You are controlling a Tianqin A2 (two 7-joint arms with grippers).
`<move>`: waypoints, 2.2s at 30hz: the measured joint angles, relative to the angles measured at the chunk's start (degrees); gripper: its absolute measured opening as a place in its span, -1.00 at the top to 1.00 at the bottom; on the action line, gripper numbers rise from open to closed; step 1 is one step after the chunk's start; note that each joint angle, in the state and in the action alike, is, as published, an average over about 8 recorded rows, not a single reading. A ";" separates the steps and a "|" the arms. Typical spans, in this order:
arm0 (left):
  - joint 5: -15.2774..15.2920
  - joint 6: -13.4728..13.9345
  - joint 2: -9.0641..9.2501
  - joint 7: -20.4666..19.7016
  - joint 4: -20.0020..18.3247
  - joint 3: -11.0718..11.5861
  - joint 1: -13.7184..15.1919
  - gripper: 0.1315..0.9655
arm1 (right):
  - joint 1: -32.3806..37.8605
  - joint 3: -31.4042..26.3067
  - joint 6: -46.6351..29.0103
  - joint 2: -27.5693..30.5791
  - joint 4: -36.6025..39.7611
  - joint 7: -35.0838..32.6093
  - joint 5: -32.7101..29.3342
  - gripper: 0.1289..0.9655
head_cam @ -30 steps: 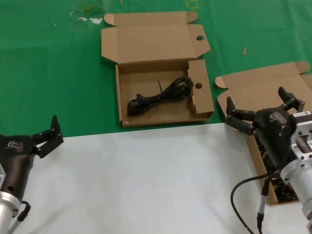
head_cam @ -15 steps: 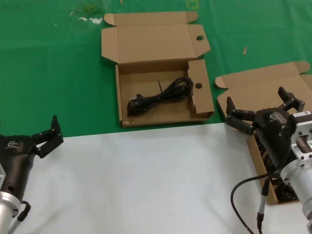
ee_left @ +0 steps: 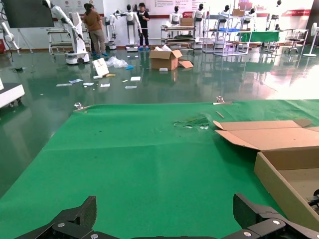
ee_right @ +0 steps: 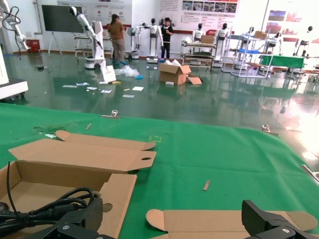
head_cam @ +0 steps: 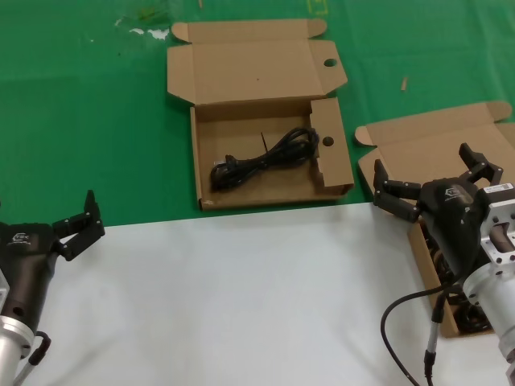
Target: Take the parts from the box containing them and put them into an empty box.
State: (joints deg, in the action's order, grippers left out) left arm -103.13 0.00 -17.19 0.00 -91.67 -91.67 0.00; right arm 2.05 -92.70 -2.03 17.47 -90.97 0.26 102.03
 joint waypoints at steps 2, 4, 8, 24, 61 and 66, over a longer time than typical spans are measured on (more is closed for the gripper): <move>0.00 0.00 0.00 0.00 0.00 0.00 0.00 -1.00 | 0.00 0.00 0.00 0.00 0.00 0.00 0.00 -1.00; 0.00 0.00 0.00 0.00 0.00 0.00 0.00 -1.00 | 0.00 0.00 0.00 0.00 0.00 0.00 0.00 -1.00; 0.00 0.00 0.00 0.00 0.00 0.00 0.00 -1.00 | 0.00 0.00 0.00 0.00 0.00 0.00 0.00 -1.00; 0.00 0.00 0.00 0.00 0.00 0.00 0.00 -1.00 | 0.00 0.00 0.00 0.00 0.00 0.00 0.00 -1.00; 0.00 0.00 0.00 0.00 0.00 0.00 0.00 -1.00 | 0.00 0.00 0.00 0.00 0.00 0.00 0.00 -1.00; 0.00 0.00 0.00 0.00 0.00 0.00 0.00 -1.00 | 0.00 0.00 0.00 0.00 0.00 0.00 0.00 -1.00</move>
State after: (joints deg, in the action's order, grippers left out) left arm -103.13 0.00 -17.19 0.00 -91.67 -91.67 0.00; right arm 2.05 -92.70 -2.03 17.47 -90.97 0.26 102.03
